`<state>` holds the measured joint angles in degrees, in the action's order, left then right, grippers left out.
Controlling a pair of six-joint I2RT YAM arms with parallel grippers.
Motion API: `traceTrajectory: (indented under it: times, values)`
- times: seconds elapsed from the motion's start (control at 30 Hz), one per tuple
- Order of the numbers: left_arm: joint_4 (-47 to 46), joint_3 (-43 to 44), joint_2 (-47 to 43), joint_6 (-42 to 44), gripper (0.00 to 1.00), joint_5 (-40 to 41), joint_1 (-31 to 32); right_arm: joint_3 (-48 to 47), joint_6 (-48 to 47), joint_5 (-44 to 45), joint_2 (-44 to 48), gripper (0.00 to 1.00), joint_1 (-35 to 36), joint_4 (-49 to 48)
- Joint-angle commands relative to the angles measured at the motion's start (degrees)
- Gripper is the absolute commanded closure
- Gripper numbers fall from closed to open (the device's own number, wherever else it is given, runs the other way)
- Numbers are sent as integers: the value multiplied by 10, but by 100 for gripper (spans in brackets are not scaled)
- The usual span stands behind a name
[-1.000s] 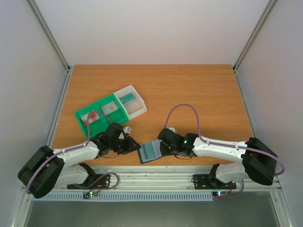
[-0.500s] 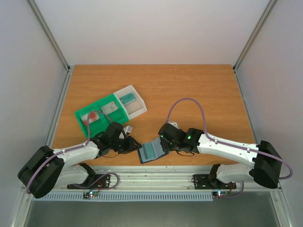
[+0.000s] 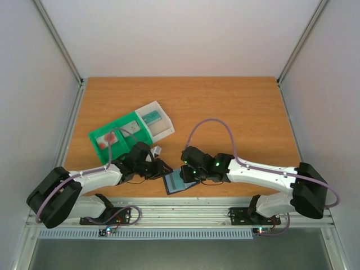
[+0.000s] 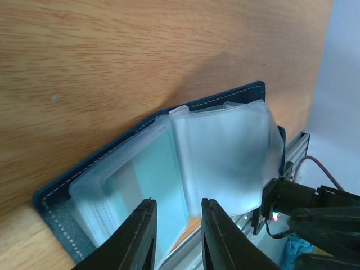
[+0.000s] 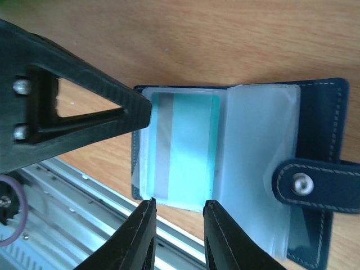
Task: Take the credit cards out of the card holder
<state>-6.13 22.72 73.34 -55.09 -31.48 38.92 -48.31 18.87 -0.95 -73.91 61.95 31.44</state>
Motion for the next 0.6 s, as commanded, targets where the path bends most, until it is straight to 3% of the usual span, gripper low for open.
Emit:
traceTrajectory:
  times: [0.0, 0.2, 0.37, 0.57]
  values:
    - [40, 8, -30, 5, 76, 46, 2, -1, -23, -11, -47, 76, 4, -47]
    - [58, -12, -60, -2, 75, 80, 2, -1, -44, 4, -114, 77, 3, -70]
    - [80, -18, -56, 2, 65, 88, 2, 21, -33, 7, -152, 81, -2, -87]
    - [41, -33, -52, -4, 56, 82, 2, 81, -9, 16, -140, 87, -15, -132]
